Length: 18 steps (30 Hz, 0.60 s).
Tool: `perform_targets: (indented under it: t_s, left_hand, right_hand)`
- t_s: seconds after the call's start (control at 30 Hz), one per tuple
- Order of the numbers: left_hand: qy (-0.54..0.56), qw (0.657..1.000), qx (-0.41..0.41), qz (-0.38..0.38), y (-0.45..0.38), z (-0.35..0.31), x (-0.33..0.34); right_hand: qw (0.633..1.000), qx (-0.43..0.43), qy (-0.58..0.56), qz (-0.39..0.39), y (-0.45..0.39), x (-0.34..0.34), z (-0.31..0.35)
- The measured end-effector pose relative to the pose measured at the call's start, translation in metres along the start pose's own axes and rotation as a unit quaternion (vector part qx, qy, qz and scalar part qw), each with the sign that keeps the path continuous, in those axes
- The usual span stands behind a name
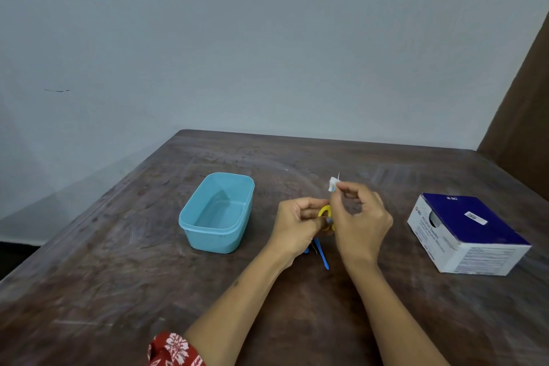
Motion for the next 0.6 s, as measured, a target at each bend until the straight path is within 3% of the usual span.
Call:
perform_targets:
  t_s: [0.3, 0.6]
  left_hand:
    - [-0.003, 1.000, -0.008, 0.024, 0.0000, 0.0001, 0.0009]
    - [0.028, 0.999, 0.004, -0.022, -0.0012, -0.0017, -0.0050]
  right_hand:
    - [0.998, 0.059, -0.023, -0.007, -0.0023, -0.0004, -0.0074]
    - [0.998, 0.018, -0.003, 0.060, 0.0031, 0.0019, -0.0046]
Point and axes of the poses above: each hand's wrist, its own y-axis away from the middle knuckle, its own x-axis out of the palm, z = x × y, the point moved 2 cm from there along -y, towards the middle knuckle, and after that the axes turned 4 degrees about -x, right-handed, at the moved point
